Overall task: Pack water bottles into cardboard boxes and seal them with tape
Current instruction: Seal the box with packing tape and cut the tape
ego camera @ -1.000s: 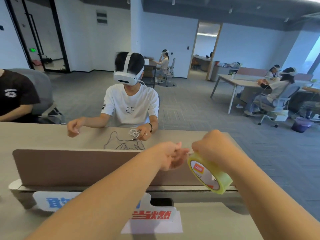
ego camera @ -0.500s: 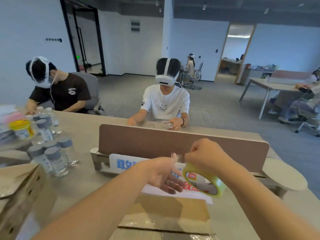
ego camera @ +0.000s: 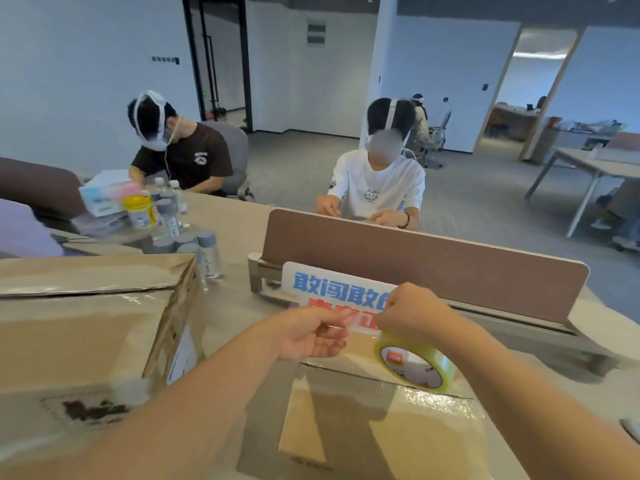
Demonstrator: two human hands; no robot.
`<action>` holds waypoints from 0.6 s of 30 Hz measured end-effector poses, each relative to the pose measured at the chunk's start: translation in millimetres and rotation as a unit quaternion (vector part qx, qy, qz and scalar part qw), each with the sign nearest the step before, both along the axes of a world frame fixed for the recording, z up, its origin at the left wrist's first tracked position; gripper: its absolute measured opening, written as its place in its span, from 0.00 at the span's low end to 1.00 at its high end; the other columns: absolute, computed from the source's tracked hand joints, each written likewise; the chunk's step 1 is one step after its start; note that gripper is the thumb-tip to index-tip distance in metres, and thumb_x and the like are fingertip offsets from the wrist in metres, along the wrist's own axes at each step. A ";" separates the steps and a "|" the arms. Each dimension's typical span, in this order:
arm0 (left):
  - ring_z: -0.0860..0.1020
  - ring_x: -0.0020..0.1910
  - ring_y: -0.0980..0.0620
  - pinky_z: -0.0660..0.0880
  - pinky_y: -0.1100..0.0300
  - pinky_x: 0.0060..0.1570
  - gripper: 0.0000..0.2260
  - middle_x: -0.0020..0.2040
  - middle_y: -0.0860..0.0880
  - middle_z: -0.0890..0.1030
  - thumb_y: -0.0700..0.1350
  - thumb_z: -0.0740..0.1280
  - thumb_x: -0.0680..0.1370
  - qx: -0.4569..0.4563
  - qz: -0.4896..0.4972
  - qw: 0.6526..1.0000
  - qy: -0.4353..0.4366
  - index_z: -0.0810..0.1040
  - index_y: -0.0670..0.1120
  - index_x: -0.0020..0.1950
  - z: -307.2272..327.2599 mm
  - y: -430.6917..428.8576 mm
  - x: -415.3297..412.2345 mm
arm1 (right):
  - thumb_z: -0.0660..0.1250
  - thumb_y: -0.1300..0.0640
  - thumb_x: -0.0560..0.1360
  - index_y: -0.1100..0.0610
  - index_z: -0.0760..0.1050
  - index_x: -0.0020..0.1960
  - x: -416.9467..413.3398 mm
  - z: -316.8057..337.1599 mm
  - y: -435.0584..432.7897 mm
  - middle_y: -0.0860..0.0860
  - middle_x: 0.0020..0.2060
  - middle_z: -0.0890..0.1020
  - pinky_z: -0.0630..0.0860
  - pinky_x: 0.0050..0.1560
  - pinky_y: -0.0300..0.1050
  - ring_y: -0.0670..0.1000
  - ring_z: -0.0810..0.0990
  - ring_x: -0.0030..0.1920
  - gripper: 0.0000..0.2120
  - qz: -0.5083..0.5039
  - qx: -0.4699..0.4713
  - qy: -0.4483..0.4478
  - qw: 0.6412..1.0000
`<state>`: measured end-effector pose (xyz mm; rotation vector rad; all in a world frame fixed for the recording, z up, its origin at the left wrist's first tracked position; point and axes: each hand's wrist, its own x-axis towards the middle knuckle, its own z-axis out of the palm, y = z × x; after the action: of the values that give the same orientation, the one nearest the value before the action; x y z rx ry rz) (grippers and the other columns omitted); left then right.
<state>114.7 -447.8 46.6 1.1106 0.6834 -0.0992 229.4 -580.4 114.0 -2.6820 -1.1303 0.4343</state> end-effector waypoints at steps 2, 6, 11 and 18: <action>0.80 0.29 0.54 0.79 0.64 0.32 0.06 0.30 0.49 0.80 0.43 0.67 0.78 0.014 0.015 1.000 0.007 0.78 0.43 0.43 -2.0 1.9 -12.9 | 0.66 0.53 0.70 0.54 0.71 0.34 -7.6 -5.3 10.3 0.49 0.29 0.73 0.64 0.27 0.40 0.47 0.71 0.30 0.09 0.009 -0.003 -0.004 1.000; 0.79 0.29 0.53 0.77 0.61 0.32 0.07 0.30 0.49 0.78 0.40 0.62 0.79 0.053 0.047 0.996 0.059 0.75 0.44 0.41 -3.5 8.1 -35.1 | 0.65 0.55 0.68 0.56 0.69 0.34 -25.4 -13.1 27.7 0.50 0.30 0.72 0.67 0.31 0.40 0.49 0.71 0.31 0.08 0.044 0.005 0.012 0.999; 0.75 0.34 0.51 0.74 0.59 0.39 0.10 0.37 0.49 0.74 0.47 0.62 0.78 0.091 0.091 0.988 0.085 0.74 0.46 0.37 -8.4 10.9 -50.3 | 0.64 0.55 0.68 0.57 0.70 0.34 -40.2 -24.6 43.2 0.52 0.32 0.73 0.66 0.31 0.40 0.52 0.71 0.34 0.07 0.089 -0.025 0.021 0.995; 0.75 0.30 0.52 0.78 0.62 0.33 0.09 0.31 0.46 0.76 0.45 0.71 0.76 0.213 0.166 0.962 0.038 0.76 0.43 0.40 -22.3 18.3 -68.1 | 0.65 0.49 0.69 0.55 0.72 0.39 -42.8 -38.6 46.7 0.50 0.36 0.75 0.65 0.30 0.40 0.48 0.73 0.35 0.09 0.091 -0.053 0.042 0.994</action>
<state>46.5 -429.5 24.2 1.3905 0.9802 0.3078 186.6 -533.7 75.4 -2.6298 -1.3693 0.6490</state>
